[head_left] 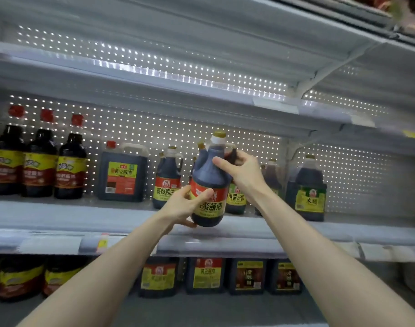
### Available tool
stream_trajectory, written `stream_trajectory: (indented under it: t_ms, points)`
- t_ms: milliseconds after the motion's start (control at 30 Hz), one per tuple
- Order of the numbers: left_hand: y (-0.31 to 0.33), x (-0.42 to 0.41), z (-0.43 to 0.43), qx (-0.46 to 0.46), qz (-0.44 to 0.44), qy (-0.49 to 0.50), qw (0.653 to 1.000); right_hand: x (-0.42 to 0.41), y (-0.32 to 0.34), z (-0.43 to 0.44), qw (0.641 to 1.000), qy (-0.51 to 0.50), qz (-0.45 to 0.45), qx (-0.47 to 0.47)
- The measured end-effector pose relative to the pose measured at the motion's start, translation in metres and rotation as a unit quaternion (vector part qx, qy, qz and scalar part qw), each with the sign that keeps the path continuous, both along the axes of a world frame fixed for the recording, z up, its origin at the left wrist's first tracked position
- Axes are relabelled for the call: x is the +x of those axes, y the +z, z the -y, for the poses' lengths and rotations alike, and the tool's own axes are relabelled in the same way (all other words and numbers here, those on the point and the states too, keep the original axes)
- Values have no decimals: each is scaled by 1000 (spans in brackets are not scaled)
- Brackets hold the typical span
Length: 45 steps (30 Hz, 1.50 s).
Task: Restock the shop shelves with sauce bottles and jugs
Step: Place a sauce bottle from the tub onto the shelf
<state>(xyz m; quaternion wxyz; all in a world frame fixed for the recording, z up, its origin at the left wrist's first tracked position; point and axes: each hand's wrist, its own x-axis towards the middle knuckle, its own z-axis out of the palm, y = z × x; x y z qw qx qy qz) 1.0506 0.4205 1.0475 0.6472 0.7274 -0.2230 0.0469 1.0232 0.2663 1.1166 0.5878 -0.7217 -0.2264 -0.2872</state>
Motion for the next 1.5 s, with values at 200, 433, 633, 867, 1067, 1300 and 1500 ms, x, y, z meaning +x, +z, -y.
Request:
stream_trajectory:
  t_ms: [200, 433, 633, 867, 1067, 1300, 1500]
  points:
    - [-3, 30, 28, 9, 33, 57, 998, 51, -5, 30, 999, 33, 1, -21]
    - [-7, 48, 34, 22, 36, 92, 995, 97, -17, 35, 999, 48, -21, 4]
    - [-16, 65, 33, 19, 11, 102, 995, 120, -28, 30, 998, 9, -57, 13]
    - [-22, 80, 31, 15, 10, 82, 996, 122, -36, 25, 996, -15, -83, 8]
    - [-21, 77, 30, -18, 13, 52, 998, 105, -59, 27, 991, 31, -131, 8]
    - [-22, 77, 22, -68, -15, 54, 996, 97, -82, 24, 988, 47, -147, 13]
    - [-22, 74, 23, -63, 4, 73, 995, 96, -87, 24, 981, 73, -173, 39]
